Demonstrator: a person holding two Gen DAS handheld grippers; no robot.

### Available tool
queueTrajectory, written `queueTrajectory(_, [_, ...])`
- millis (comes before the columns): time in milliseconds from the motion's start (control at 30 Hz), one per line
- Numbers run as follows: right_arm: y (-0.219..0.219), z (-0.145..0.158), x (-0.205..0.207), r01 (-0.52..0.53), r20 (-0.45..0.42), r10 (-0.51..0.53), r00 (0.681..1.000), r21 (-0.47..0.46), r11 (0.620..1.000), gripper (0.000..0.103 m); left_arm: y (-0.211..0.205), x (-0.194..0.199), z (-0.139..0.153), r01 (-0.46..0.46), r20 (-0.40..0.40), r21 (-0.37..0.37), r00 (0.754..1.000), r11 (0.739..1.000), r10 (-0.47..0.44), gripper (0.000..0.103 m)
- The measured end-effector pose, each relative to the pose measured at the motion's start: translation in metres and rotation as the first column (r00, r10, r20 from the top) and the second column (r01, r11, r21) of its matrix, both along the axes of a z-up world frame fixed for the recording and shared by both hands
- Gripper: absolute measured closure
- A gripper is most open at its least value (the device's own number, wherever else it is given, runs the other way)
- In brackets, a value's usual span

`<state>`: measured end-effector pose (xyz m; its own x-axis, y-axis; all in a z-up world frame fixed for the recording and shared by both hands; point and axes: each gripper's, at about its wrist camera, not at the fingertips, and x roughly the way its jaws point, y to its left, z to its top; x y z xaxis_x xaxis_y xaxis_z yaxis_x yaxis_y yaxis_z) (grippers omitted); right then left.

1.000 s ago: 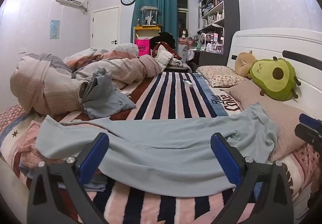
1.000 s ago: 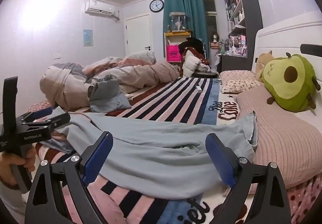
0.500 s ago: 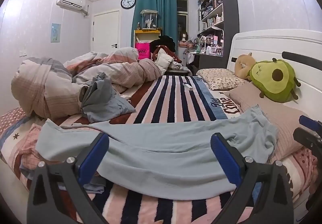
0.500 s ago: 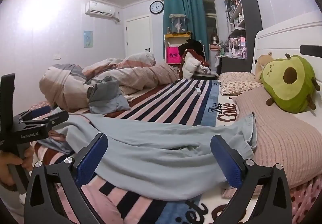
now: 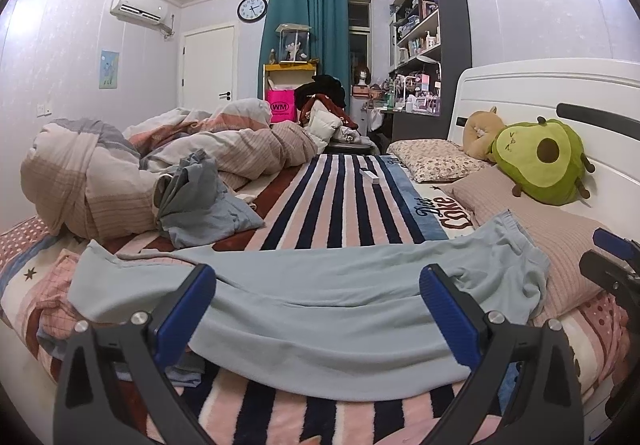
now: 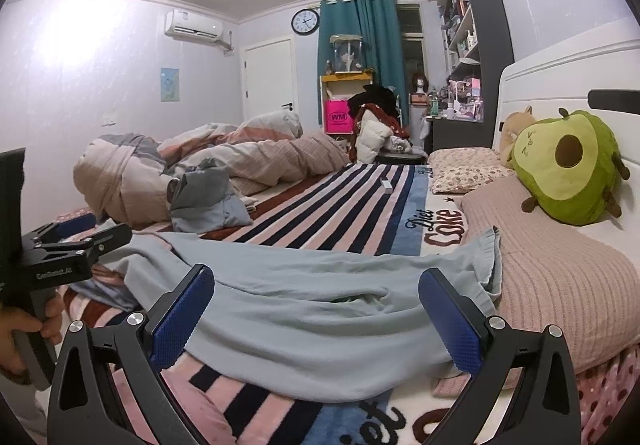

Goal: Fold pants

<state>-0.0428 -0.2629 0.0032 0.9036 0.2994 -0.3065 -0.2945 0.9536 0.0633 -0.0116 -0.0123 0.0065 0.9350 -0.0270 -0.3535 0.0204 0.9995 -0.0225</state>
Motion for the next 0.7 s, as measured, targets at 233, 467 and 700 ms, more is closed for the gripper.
queueTrajectory(233, [0.0048, -0.0023, 0.0014, 0.006, 0.001, -0.006, 1.0, -0.016, 1.0, 0.001, -0.0013, -0.0008, -0.0007, -0.001, -0.001, -0.002, 1.0, 1.0, 0.001, 0.002])
queueTrajectory(467, [0.004, -0.0044, 0.0029, 0.007, 0.0, -0.007, 1.0, -0.016, 1.0, 0.001, -0.0033, 0.0001, -0.002, -0.003, -0.004, -0.004, 1.0, 1.0, 0.003, 0.002])
queueTrajectory(700, [0.0029, -0.0061, 0.0024, 0.022, 0.021, -0.021, 1.0, -0.016, 1.0, 0.001, -0.0042, 0.0007, -0.0031, -0.001, -0.001, -0.008, 1.0, 1.0, 0.001, 0.002])
